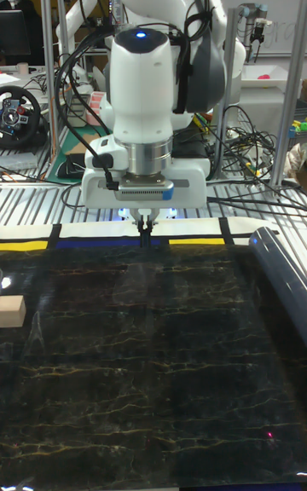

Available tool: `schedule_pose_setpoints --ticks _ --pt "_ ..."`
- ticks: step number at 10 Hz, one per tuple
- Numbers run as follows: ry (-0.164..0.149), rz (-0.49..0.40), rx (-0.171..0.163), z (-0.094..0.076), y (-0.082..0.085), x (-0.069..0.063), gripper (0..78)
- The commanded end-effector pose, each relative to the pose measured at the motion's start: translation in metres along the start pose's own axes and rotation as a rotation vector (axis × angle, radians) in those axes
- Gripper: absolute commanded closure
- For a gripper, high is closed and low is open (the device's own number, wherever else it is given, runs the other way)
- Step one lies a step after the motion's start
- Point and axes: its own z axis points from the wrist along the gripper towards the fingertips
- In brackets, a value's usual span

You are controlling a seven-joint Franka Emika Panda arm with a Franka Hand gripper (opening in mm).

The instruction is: Hold a small block with the gripper and sweep it from left to right on the table

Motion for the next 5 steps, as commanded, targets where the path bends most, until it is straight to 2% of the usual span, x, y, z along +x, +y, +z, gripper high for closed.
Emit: schedule_pose_setpoints --ticks 1,2,5 --pt "0.06 -0.196 0.023 0.0 0.0 0.0 77.6" --pt "0.062 -0.201 0.031 0.0 0.0 0.0 77.6" --pt "0.061 -0.197 0.029 0.0 0.0 0.0 77.6"
